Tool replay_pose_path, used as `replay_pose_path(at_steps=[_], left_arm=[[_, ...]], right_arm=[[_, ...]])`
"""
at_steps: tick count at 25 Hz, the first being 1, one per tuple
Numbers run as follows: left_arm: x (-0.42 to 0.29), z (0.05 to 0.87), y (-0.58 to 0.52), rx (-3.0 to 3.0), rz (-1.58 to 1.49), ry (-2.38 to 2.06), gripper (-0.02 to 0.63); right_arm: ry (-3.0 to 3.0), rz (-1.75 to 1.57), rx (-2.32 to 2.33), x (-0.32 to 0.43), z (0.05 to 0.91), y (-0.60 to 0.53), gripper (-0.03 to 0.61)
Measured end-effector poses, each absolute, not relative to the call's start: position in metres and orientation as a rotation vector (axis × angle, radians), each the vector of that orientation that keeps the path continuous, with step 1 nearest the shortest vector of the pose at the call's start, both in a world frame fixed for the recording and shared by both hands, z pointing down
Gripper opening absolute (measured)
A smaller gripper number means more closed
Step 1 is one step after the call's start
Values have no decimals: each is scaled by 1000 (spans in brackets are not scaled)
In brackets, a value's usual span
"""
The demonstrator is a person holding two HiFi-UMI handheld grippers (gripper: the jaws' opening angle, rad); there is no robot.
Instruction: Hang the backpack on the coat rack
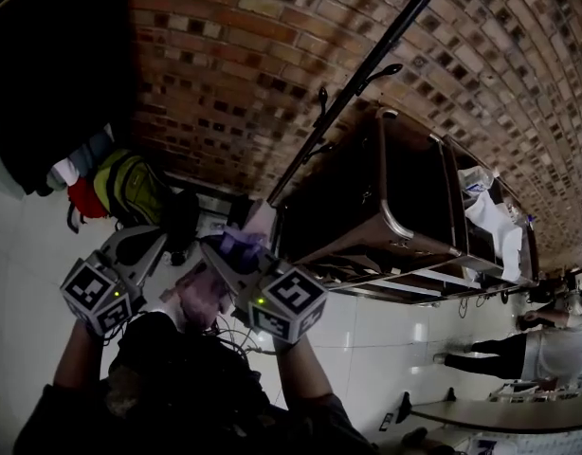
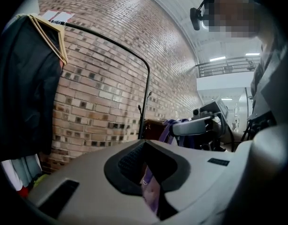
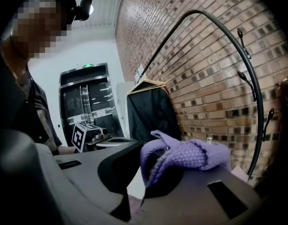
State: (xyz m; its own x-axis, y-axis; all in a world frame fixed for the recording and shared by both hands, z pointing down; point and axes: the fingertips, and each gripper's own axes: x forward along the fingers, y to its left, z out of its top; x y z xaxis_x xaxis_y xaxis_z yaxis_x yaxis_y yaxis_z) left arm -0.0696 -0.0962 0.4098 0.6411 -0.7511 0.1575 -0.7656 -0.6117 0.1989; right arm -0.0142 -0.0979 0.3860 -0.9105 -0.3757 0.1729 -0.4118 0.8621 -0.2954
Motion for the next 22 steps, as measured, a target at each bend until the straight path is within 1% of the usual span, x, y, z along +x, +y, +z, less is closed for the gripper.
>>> replay_pose_path(at_steps=[10, 17, 22], left_arm=[[-41, 421, -177, 2669, 92, -1118, 40], [-31, 418, -270, 2706, 30, -1056, 40], [-24, 415, -327, 2726, 20, -1003, 40]], right_arm=[[-2911, 476, 625, 2, 381, -177, 12], [-2908, 485, 604, 1, 375, -247, 11], [-2929, 447, 608, 4, 353, -310, 11]])
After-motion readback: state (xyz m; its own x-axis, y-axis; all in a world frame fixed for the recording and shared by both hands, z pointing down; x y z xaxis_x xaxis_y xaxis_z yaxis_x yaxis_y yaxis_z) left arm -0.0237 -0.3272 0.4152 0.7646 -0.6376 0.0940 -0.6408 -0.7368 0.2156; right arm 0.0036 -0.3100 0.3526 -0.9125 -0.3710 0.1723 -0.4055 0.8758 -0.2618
